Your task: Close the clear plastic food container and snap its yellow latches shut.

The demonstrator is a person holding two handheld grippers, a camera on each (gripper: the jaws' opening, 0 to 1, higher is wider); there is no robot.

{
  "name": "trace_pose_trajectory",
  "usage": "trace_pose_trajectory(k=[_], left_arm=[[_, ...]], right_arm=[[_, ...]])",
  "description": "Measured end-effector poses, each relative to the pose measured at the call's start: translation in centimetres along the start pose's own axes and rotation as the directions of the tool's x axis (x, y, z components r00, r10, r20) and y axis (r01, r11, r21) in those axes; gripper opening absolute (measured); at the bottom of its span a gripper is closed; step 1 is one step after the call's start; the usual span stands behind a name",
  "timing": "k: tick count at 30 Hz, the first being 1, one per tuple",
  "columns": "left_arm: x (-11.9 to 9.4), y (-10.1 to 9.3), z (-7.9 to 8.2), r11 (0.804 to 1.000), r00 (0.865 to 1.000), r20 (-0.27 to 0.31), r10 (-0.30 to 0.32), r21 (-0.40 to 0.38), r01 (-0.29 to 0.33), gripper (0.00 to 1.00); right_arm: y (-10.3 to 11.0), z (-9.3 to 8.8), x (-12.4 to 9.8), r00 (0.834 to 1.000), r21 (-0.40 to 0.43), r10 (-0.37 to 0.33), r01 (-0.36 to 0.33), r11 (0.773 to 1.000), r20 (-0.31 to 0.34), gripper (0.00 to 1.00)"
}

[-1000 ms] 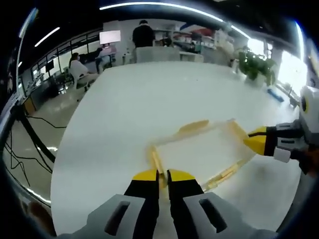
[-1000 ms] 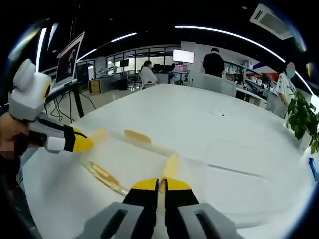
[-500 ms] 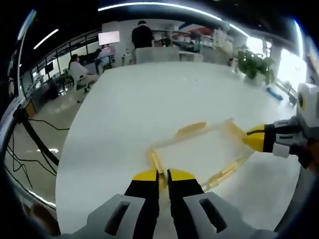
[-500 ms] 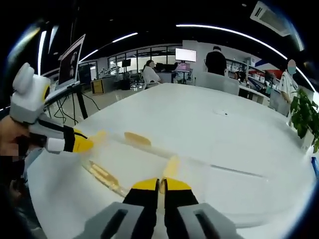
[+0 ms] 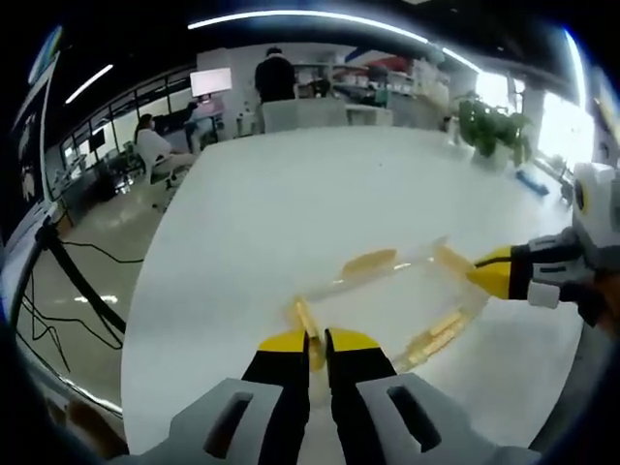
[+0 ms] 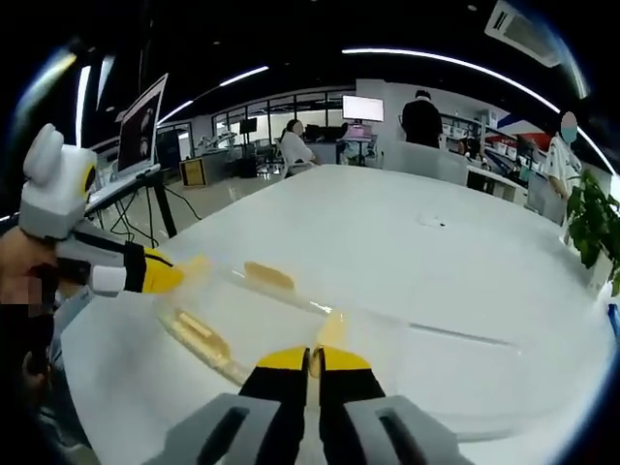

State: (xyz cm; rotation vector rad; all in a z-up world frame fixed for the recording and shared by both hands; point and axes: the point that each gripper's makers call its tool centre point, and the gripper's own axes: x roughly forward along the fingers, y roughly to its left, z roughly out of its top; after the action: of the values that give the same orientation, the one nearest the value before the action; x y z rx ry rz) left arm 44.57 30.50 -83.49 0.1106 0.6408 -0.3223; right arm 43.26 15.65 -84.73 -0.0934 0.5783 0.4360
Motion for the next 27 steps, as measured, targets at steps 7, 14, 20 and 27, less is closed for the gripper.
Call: trace_pose_trajectory(k=[7,14,20,27], left_arm=[[-0.6,-0.1,0.3,1.000,1.000,0.007,-0.001,0.016,0.001,0.02],[-0.9,-0.4,0.9,1.000,1.000,0.020,-0.003,0.031,0.002,0.02],[-1.1,-0.3,1.4,0.999,1.000,0.030,0.003,0.049,-0.005,0.02],[-1.5,-0.1,2.0,0.999,0.999,0.048,0.015,0.046,-0.017,0.02]], right_arm=[[0.0,0.6,-0.2,1.000,0.005,0.011,-0.011,1.000,0.009,0.00],[0.0,1.1,-0.3,1.000,-0.003,0.018,-0.018,1.000,0.017,0.00],[0.0,1.3,-0.3,0.999,-0.007,0.026,-0.026,1.000,0.019,0.00],[0.2,1.9,-0.7,0.999,-0.005,0.030,-0.030,1.000,0.034,0.00]])
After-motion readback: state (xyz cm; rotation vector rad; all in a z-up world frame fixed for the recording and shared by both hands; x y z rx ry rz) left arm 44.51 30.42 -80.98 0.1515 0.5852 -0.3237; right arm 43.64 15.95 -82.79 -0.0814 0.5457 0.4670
